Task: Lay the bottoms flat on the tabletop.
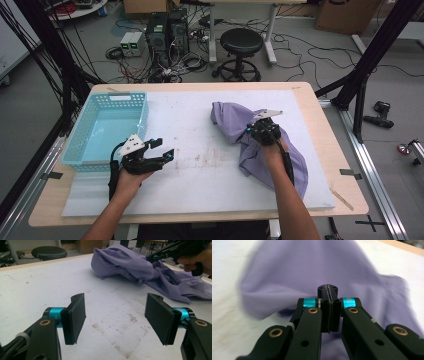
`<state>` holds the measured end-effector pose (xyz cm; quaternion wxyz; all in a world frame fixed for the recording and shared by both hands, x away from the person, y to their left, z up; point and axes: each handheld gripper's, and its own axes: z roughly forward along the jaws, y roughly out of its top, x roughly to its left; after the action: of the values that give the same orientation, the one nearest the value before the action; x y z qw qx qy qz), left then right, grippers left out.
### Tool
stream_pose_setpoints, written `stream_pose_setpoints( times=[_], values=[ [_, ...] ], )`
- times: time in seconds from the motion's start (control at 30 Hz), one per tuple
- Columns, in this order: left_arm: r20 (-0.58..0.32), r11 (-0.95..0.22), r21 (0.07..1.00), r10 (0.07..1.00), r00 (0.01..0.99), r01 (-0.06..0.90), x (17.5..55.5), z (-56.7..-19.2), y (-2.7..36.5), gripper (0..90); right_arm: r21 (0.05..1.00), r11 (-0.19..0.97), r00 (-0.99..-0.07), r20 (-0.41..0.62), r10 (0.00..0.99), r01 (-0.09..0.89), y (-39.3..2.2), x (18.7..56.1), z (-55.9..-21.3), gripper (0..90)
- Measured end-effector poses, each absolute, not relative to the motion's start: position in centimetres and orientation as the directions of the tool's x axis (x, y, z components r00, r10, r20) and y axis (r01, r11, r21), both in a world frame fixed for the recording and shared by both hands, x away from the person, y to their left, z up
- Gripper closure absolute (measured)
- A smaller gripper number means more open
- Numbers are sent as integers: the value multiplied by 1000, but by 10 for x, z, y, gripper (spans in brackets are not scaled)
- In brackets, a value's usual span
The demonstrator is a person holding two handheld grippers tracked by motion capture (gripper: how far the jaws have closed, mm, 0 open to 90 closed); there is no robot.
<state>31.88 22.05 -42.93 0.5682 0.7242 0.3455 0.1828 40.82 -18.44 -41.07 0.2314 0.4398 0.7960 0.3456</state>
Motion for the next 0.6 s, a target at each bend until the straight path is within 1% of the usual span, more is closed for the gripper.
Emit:
stream_pose_setpoints(
  times=[0.07, 0.13, 0.33, 0.37, 0.4, 0.43, 0.47, 0.53, 0.6],
  values=[
    [-126, -118, 950, 705, 697, 291, 318, -429, 220, 331, 736, 350, -451, -68, 890, 580, -194, 415, -415, 900],
    [-125, -120, 949, 704, 699, 290, 317, -429, 219, 331, 715, 307, -397, -45, 917, 628, -205, 419, -418, 900],
    [-131, -119, 948, 700, 702, 297, 317, -430, 219, 331, 723, 238, -249, -94, 964, 648, -234, 408, -418, 900],
    [-131, -118, 948, 700, 702, 295, 317, -430, 219, 333, 720, 217, -250, -61, 966, 660, -238, 407, -419, 900],
    [-132, -118, 948, 701, 701, 296, 317, -430, 219, 335, 702, 198, -264, -14, 964, 684, -241, 407, -421, 880],
    [-132, -117, 948, 700, 702, 295, 317, -429, 219, 337, 700, 208, -276, -17, 961, 683, -242, 405, -421, 813],
    [-131, -117, 949, 699, 703, 293, 317, -429, 219, 342, 715, 209, -286, -13, 958, 667, -242, 400, -420, 780],
    [-133, -115, 950, 695, 707, 291, 317, -429, 219, 356, 753, 208, -320, 3, 947, 624, -242, 390, -416, 764],
    [-136, -114, 950, 689, 712, 292, 317, -429, 219, 391, 787, 209, -361, 20, 932, 581, -241, 380, -411, 758]
  ],
)
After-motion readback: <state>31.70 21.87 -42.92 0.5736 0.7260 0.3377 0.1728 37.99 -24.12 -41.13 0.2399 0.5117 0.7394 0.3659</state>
